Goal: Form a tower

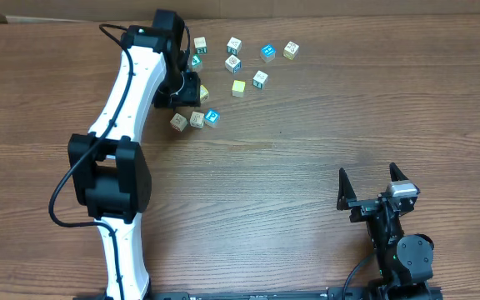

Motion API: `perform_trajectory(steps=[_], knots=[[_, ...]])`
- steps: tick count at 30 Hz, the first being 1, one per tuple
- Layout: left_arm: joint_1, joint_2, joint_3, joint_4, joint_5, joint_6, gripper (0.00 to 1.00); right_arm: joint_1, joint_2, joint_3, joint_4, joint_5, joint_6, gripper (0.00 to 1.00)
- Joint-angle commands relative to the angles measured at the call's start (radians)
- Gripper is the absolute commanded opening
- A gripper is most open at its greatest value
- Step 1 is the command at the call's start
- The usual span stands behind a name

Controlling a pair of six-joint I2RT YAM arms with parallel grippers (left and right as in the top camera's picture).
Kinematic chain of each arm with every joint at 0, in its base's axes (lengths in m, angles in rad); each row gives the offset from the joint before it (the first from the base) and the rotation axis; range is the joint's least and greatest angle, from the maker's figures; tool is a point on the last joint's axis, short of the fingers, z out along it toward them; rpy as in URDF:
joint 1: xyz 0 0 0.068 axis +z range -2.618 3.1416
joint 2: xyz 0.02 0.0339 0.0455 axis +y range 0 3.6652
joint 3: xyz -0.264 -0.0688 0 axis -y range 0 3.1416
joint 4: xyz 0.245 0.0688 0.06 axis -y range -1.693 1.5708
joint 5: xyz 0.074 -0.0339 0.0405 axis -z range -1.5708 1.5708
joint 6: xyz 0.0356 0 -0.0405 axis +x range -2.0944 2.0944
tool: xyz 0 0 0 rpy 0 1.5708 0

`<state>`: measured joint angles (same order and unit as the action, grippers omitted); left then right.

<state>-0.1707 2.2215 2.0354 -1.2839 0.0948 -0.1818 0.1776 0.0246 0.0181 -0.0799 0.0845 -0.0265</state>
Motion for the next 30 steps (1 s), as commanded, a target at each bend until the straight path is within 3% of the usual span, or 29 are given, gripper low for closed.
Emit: perform_trajectory(steps=[1,11,21,30], knots=[[-0.019,0.037,-0.004,-0.023,-0.009,-0.036,0.56,-0.003,-0.001,-0.01,0.004,0.0,-0.001,1.0],[-0.051,0.039,-0.005,-0.068,-0.009,-0.072,0.58,-0.003,-0.001,-0.01,0.004,0.0,-0.001,1.0],[-0.06,0.039,-0.005,-0.071,-0.01,-0.105,0.67,-0.003,-0.001,-0.01,0.004,0.0,-0.001,1.0],[-0.06,0.04,-0.005,-0.089,-0.019,-0.156,0.67,-0.003,-0.001,-0.01,0.004,0.0,-0.001,1.0]])
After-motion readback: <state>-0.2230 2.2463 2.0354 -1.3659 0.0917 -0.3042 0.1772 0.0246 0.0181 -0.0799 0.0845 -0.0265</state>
